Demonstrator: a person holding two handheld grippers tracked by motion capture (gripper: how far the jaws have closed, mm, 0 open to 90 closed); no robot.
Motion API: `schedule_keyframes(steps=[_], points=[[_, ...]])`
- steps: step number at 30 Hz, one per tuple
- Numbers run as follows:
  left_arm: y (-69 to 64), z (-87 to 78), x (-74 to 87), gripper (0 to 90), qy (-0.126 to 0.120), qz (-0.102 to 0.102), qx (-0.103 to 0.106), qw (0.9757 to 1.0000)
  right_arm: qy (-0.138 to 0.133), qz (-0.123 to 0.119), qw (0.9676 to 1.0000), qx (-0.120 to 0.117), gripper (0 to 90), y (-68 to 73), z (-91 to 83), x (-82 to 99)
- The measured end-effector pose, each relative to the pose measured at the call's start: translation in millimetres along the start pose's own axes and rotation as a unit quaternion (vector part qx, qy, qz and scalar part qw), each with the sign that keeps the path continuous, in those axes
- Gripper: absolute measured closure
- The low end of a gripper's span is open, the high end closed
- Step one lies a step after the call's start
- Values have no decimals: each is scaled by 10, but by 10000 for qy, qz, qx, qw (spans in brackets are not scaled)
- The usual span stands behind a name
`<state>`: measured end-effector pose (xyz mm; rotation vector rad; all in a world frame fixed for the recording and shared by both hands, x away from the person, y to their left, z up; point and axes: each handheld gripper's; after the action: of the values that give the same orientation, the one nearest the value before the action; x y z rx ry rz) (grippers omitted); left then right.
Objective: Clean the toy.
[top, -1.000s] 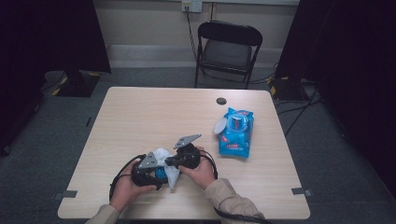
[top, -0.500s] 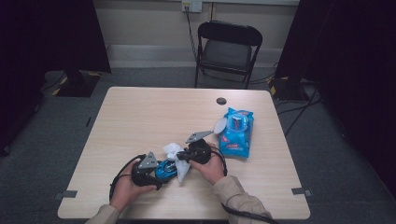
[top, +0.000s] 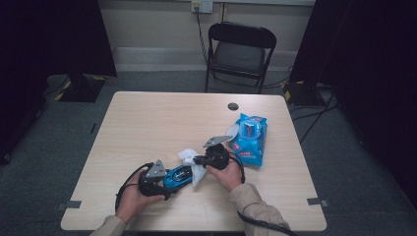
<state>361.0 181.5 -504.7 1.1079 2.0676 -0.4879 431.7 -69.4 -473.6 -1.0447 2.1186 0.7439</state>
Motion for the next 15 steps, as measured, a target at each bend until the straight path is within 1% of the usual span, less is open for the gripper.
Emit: schedule_keyframes(steps=[6, 8, 11, 15], points=[[0, 0, 0, 256, 0, 3, -1, 10000, -15, 0, 9999, 99, 875, -54, -44, 19], [0, 0, 0, 256, 0, 1, -1, 10000, -13, 56, 9999, 144, 875, -87, -70, 36], [0, 0, 0, 256, 1, 3, -1, 10000, -62, 112, 9998, 119, 875, -141, -117, 71], [-1, 0, 0, 256, 0, -10, 1, 10000, -58, 179, 9995, 243, 875, -198, -184, 111]])
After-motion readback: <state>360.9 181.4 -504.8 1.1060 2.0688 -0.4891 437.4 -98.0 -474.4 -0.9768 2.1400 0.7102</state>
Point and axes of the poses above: each handheld gripper's, and its own axes: z roughly forward along the jaws, x roughly out of its underside, y roughly to its left, and after that the axes turned 2 degrees about -x, right-handed
